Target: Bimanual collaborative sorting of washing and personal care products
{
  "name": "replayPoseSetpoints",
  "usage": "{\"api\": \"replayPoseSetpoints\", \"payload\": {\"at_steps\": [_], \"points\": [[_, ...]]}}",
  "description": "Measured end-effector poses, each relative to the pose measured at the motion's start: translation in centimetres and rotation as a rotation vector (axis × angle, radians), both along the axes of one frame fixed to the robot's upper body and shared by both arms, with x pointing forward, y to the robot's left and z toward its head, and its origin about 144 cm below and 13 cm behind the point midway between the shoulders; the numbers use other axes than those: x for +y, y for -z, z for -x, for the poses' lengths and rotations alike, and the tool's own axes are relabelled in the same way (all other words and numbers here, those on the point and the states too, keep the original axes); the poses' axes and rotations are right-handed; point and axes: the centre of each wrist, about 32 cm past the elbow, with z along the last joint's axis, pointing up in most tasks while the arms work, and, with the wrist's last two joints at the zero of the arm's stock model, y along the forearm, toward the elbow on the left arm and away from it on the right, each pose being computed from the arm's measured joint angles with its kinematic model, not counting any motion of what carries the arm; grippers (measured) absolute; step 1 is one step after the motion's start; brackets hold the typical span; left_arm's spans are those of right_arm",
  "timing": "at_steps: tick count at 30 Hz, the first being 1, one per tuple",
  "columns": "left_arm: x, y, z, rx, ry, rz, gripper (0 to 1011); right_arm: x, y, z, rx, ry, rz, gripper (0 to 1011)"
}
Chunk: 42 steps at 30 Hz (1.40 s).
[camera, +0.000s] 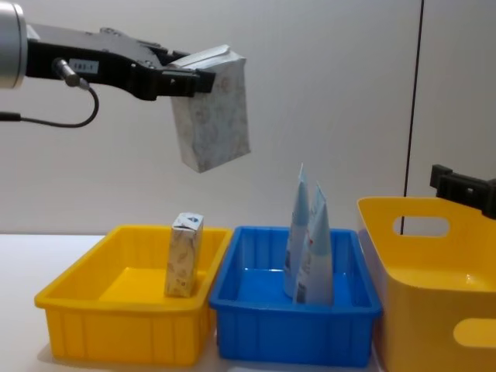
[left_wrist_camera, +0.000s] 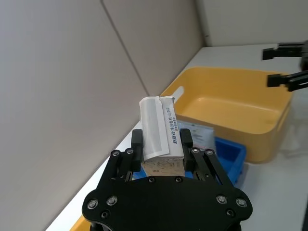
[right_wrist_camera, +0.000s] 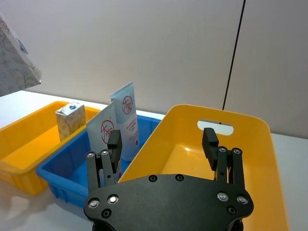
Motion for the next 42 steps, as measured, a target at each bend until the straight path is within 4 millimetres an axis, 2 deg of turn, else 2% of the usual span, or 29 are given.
{"api": "replayPoseSetpoints", "payload": {"at_steps": [21, 42], "points": [[-1.7, -2.0, -0.8, -0.004, 0.213, -0.035, 429, 0.0, 0.0, 0.0, 0.0, 0.0, 0.0, 1002], [-3.8, -0.3, -0.9, 0.033, 0.277, -0.006, 429, 0.0, 0.0, 0.0, 0.0, 0.0, 0.0, 1002]]}}
